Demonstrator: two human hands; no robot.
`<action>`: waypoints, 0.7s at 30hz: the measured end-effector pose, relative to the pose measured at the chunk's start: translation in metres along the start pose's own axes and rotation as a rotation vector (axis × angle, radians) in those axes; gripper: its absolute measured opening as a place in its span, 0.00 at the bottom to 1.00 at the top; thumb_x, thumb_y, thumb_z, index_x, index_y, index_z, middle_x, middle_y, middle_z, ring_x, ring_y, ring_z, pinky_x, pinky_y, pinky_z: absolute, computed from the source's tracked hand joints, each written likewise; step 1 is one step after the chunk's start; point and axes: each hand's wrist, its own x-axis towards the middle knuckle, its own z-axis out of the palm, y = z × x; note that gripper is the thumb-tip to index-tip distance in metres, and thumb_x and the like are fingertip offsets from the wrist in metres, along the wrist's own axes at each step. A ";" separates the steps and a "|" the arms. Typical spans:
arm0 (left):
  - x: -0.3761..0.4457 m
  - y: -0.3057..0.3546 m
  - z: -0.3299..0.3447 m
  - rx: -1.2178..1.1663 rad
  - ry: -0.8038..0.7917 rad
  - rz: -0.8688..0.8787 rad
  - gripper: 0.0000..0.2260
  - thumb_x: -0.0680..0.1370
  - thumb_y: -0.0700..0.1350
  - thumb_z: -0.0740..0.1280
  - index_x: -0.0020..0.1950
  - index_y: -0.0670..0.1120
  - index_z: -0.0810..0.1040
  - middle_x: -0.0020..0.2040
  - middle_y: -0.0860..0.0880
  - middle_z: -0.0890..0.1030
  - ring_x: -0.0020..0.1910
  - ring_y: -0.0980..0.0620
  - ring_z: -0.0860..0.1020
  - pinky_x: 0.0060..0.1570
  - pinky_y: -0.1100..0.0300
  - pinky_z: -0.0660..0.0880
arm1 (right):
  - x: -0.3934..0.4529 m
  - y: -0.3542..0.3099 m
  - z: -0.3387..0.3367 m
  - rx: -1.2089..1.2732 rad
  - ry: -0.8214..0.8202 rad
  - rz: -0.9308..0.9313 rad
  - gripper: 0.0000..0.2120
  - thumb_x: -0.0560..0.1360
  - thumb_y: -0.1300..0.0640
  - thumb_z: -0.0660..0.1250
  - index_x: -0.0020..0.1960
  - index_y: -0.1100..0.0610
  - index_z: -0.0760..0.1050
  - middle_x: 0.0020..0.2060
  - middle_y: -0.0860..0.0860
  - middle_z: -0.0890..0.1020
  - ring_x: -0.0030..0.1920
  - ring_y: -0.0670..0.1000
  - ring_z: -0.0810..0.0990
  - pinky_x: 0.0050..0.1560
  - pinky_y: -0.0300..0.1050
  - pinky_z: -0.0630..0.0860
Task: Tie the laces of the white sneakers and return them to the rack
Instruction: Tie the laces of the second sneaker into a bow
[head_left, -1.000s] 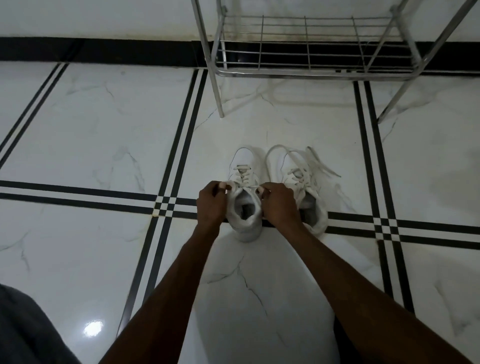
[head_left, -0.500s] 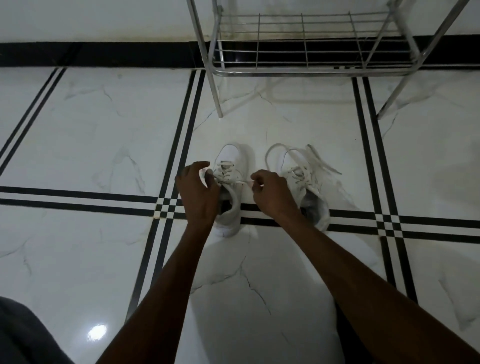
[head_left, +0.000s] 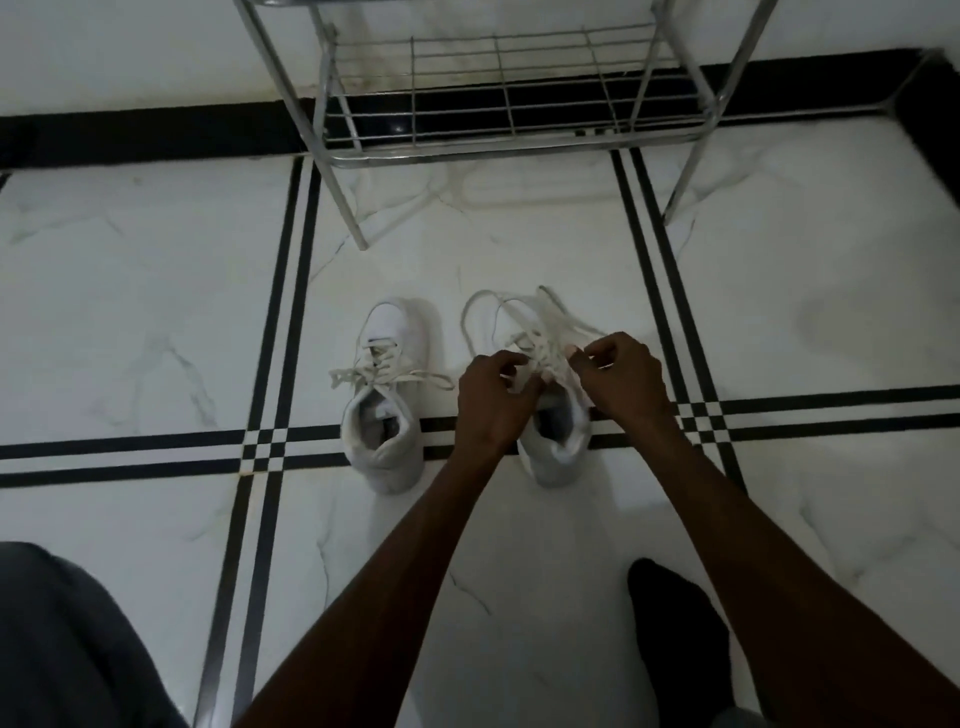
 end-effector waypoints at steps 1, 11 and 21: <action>0.001 0.002 0.003 0.010 0.005 0.014 0.17 0.75 0.52 0.75 0.58 0.44 0.84 0.53 0.44 0.83 0.48 0.49 0.83 0.50 0.55 0.80 | 0.000 0.003 -0.003 0.063 -0.086 0.072 0.22 0.71 0.41 0.72 0.52 0.59 0.81 0.47 0.54 0.85 0.47 0.53 0.84 0.51 0.46 0.81; 0.010 -0.002 0.006 0.131 0.052 0.124 0.05 0.77 0.41 0.70 0.50 0.41 0.83 0.47 0.45 0.82 0.46 0.53 0.77 0.48 0.62 0.75 | -0.007 -0.012 0.002 -0.051 -0.279 -0.156 0.17 0.75 0.47 0.71 0.59 0.55 0.79 0.46 0.49 0.81 0.45 0.48 0.80 0.44 0.40 0.75; 0.004 -0.007 -0.003 0.116 0.150 0.127 0.08 0.79 0.44 0.69 0.45 0.41 0.75 0.38 0.47 0.80 0.38 0.48 0.79 0.40 0.51 0.76 | -0.002 -0.018 0.014 0.006 -0.210 -0.050 0.09 0.78 0.58 0.65 0.57 0.57 0.78 0.55 0.53 0.83 0.55 0.53 0.81 0.54 0.46 0.77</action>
